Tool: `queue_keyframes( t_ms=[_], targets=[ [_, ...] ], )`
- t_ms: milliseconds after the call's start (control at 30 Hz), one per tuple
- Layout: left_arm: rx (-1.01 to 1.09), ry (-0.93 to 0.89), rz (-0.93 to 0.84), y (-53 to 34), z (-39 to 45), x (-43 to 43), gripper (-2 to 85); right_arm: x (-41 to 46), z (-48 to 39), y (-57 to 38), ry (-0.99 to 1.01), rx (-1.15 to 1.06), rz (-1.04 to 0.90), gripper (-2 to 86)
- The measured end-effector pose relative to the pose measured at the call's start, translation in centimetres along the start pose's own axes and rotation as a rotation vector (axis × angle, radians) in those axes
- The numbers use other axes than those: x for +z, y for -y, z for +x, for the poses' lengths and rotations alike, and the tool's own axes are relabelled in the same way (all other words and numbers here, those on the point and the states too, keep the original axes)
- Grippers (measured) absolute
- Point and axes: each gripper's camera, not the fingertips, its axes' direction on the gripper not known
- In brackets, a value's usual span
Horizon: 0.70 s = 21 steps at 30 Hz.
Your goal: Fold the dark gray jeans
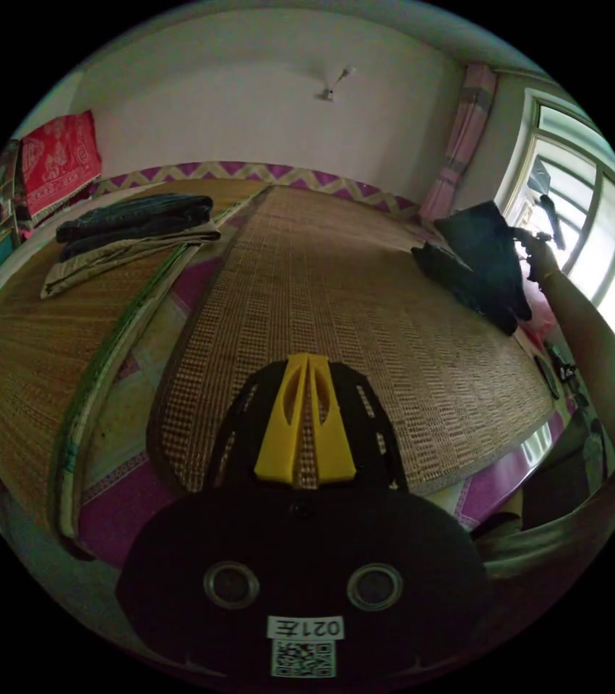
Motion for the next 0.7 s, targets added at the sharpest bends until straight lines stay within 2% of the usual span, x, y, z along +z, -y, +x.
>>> queue_keyframes(
  t_ms=[67,167,233,367,433,500,600,700],
  targets=[
    [-0.005,-0.014,-0.004,-0.2,0.2,0.0,-1.0,-3.5,-2.2,0.6,-0.032,-0.1,0.041,5.6],
    [-0.015,-0.099,-0.012,-0.4,0.5,-0.4,-1.0,-9.0,-7.7,1.2,0.065,-0.225,0.096,5.7],
    [-0.038,-0.182,0.002,-0.3,0.6,-1.7,-0.9,-11.2,-14.6,1.0,0.18,-0.336,0.076,6.0],
    [-0.041,-0.202,0.034,-0.7,0.7,-4.0,-0.9,-9.7,-27.8,-2.3,0.359,-0.51,-0.004,6.2],
    [-0.031,-0.188,0.036,-1.6,0.8,-4.8,-0.7,-6.0,-35.9,-6.1,0.458,-0.596,-0.125,6.3],
    [-0.016,-0.164,0.024,-2.4,0.9,-5.2,-0.7,-4.5,-38.6,-8.7,0.45,-0.584,-0.153,6.6],
    [-0.005,-0.133,0.012,-3.5,1.0,-5.8,-0.5,-6.5,-37.4,-11.0,0.33,-0.496,-0.023,7.8],
    [-0.002,-0.143,-0.004,-3.8,1.5,-5.9,-0.6,-8.8,-34.4,-12.0,0.419,-0.433,-0.007,9.7]
  ],
)
